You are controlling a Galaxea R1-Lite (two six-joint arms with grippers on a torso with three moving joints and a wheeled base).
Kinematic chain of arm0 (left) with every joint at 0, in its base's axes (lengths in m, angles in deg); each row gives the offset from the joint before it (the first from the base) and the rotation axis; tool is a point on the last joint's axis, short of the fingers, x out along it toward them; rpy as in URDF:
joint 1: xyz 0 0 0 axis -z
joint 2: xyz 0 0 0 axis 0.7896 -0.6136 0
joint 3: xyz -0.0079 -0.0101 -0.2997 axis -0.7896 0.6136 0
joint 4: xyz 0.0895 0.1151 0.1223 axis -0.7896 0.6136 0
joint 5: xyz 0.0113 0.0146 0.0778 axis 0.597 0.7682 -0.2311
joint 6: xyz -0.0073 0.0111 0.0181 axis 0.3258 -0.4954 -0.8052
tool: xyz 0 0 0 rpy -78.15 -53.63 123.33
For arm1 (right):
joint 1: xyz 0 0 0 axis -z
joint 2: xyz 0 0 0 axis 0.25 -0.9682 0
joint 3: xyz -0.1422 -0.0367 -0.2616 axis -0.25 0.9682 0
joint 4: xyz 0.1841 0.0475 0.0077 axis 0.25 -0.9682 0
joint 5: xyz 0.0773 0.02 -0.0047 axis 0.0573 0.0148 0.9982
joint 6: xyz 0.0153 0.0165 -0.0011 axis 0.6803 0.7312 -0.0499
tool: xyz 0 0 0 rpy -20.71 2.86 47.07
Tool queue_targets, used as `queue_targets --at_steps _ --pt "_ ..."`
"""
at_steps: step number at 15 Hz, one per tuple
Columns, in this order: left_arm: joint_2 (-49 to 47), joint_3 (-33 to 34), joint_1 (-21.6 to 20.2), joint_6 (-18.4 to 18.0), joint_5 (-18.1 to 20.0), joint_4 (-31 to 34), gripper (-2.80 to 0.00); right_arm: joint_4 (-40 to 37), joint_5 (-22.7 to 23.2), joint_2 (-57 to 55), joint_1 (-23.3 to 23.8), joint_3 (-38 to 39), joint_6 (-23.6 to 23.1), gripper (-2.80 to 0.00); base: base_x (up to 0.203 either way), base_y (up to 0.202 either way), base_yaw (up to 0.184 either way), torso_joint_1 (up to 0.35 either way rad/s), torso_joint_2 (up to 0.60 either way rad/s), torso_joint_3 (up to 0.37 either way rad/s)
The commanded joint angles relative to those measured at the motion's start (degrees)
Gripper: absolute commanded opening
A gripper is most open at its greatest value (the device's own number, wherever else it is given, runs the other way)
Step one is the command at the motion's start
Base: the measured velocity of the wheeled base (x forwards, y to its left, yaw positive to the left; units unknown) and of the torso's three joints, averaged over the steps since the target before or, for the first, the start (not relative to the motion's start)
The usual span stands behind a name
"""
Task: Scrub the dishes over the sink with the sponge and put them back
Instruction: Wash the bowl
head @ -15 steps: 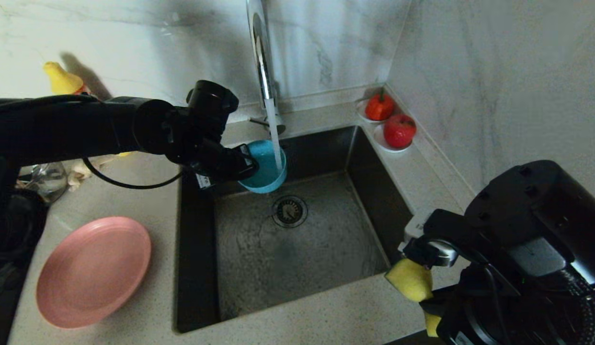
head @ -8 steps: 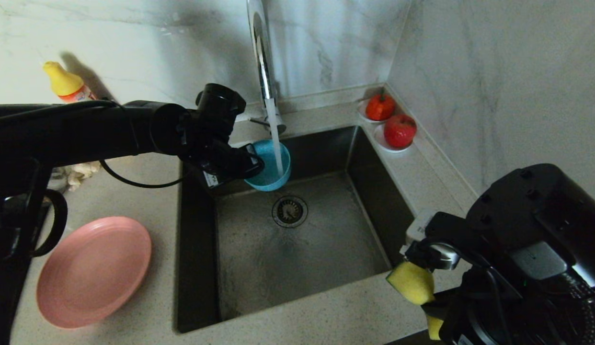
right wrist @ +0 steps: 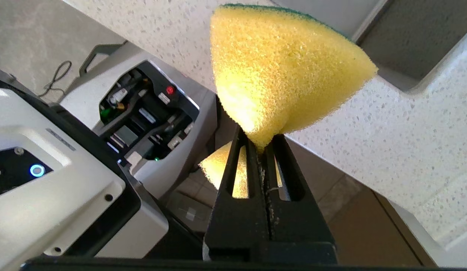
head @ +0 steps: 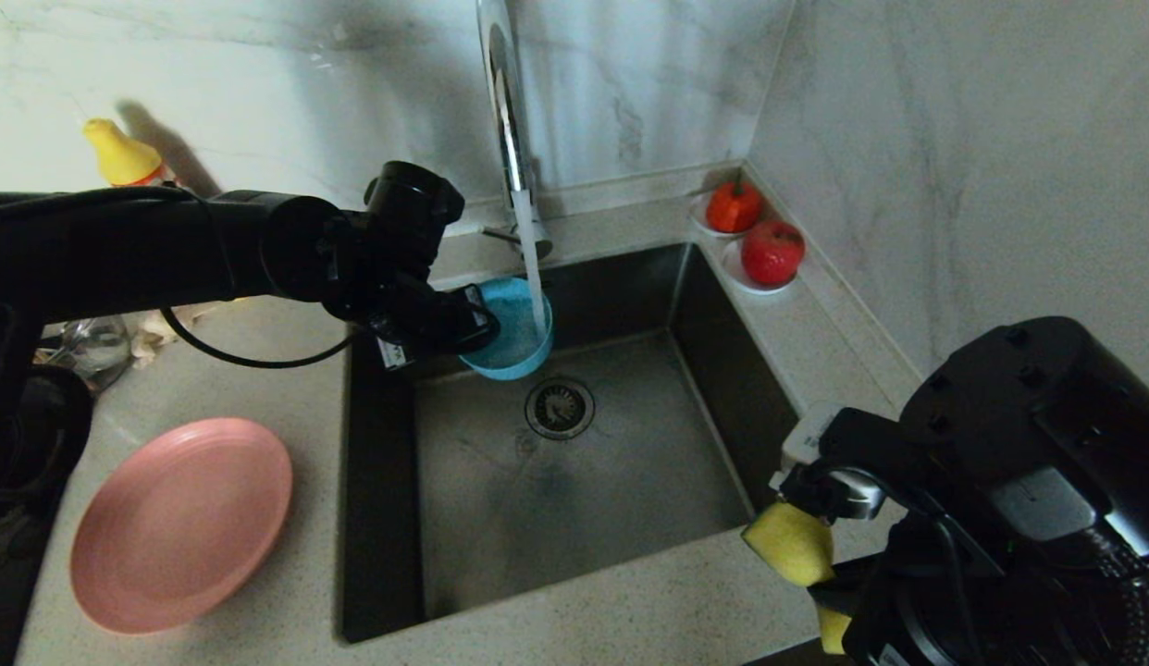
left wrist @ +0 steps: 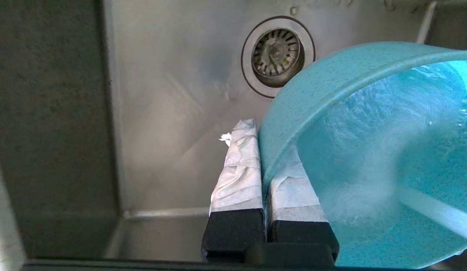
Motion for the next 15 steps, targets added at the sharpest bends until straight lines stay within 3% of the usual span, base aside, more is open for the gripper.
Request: queue_targets --at_steps 1,4,9,11,15 --pt "2.38 2.79 0.25 -1.59 -0.52 0.07 -2.80 0.14 -0.18 0.39 -0.01 0.60 0.03 -2.80 0.000 0.000 0.000 0.000 0.00 0.000" --pt "7.65 9.54 0.59 -7.17 -5.51 -1.34 -2.80 0.23 -0.18 1.03 -0.02 0.98 0.03 -2.80 0.000 0.000 0.000 0.000 0.00 0.000" --pt "19.35 23.76 1.19 -15.99 -9.12 -11.11 -2.80 0.23 -0.18 1.00 -0.02 0.89 0.03 -2.80 0.000 0.000 0.000 0.000 0.00 0.000" --pt "23.28 29.94 1.79 -19.59 -9.76 -18.22 -2.80 0.14 0.09 0.94 -0.02 0.98 0.03 -2.80 0.000 0.000 0.000 0.000 0.00 0.000" --pt "26.71 40.75 2.05 -27.26 -13.33 -40.89 -2.80 0.23 0.18 0.51 0.06 1.07 0.03 -2.80 0.000 0.000 0.000 0.000 0.00 0.000"
